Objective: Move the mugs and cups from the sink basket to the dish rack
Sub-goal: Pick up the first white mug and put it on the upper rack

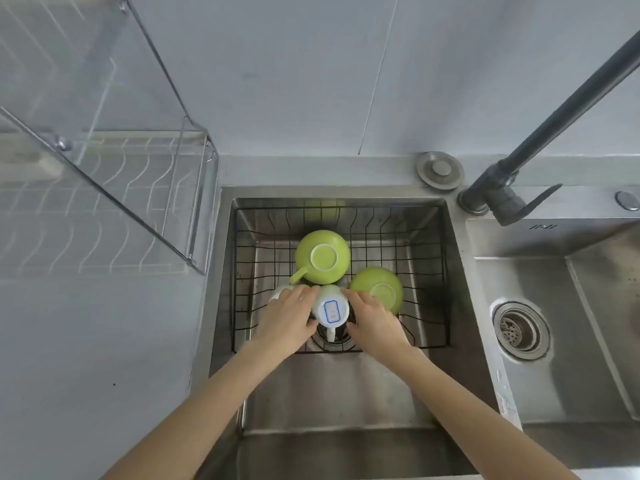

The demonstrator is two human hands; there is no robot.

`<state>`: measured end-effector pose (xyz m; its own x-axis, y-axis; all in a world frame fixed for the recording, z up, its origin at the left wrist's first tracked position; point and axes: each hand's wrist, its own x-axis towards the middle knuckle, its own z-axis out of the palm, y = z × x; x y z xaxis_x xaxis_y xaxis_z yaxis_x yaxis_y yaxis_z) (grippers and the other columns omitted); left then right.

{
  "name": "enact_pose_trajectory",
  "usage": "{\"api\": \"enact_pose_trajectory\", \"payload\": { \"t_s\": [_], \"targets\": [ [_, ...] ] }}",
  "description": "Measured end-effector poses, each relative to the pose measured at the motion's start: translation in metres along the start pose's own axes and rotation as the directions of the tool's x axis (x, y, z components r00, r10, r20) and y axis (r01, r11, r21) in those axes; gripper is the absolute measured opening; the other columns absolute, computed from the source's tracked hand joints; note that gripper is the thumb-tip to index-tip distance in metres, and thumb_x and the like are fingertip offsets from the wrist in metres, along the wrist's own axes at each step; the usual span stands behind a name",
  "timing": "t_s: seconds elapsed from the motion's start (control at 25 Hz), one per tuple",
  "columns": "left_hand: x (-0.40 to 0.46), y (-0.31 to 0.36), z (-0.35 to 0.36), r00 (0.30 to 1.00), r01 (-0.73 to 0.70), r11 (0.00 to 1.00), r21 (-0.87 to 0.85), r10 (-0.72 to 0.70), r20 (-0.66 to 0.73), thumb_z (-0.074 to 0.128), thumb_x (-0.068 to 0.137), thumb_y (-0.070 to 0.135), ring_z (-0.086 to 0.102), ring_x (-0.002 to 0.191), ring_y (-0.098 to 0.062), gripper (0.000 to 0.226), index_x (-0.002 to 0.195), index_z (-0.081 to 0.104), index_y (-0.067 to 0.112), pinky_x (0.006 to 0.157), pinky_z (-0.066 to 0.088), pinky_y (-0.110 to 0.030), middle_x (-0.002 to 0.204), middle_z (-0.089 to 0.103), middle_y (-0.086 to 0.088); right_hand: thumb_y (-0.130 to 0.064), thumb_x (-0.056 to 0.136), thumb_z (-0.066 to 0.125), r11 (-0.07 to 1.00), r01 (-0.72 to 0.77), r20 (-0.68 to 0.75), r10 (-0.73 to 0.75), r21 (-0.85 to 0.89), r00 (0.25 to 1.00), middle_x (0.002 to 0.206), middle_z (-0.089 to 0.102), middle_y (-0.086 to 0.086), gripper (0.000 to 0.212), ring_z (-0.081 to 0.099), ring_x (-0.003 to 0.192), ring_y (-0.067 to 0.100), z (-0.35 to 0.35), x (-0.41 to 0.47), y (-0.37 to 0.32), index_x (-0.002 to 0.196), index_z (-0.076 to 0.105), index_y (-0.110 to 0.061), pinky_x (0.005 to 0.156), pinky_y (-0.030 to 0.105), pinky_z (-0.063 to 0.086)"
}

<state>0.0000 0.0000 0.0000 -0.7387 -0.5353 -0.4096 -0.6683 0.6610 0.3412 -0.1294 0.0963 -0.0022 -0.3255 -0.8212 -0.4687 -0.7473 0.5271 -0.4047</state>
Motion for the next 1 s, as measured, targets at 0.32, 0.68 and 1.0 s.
{"api": "enact_pose_trajectory", "payload": {
  "t_s": [0.32,0.68,1.0],
  "targets": [
    [0.025,-0.002,0.031,0.999,0.026,0.992,0.125,-0.028,0.016,0.054,0.085,0.025,0.038,0.119,-0.026,0.062,0.137,0.023,0.015,0.09,0.038,-0.037,0.139,0.039,-0.002,0.005,0.082,0.045,0.999,-0.033,0.016,0.032,0.035,0.999,0.138,0.041,0.005,0.066,0.053,0.112,0.03,0.029,0.023,0.01,0.14,0.025,-0.017,0.074,0.035,0.046],
    [0.033,0.006,0.042,0.998,0.053,0.992,0.119,-0.048,-0.042,0.054,0.084,0.025,0.039,0.115,-0.023,0.057,0.132,0.026,0.013,0.086,0.036,-0.033,0.136,0.042,-0.001,0.003,0.081,0.05,0.993,-0.017,-0.034,0.021,0.116,0.999,0.143,0.035,0.004,0.072,0.045,0.123,0.026,0.043,0.024,0.012,0.143,0.021,-0.016,0.084,0.038,0.049],
    [0.02,0.011,0.028,0.997,-0.011,0.995,0.095,0.018,-0.07,0.054,0.084,0.029,0.04,0.117,-0.022,0.052,0.129,0.032,0.015,0.088,0.035,-0.033,0.132,0.047,0.0,-0.002,0.084,0.05,0.991,0.018,-0.076,-0.008,0.131,0.997,0.143,0.039,0.0,0.064,0.052,0.116,0.027,0.028,0.007,0.012,0.14,0.027,-0.021,0.076,0.037,0.051]
  ]
}}
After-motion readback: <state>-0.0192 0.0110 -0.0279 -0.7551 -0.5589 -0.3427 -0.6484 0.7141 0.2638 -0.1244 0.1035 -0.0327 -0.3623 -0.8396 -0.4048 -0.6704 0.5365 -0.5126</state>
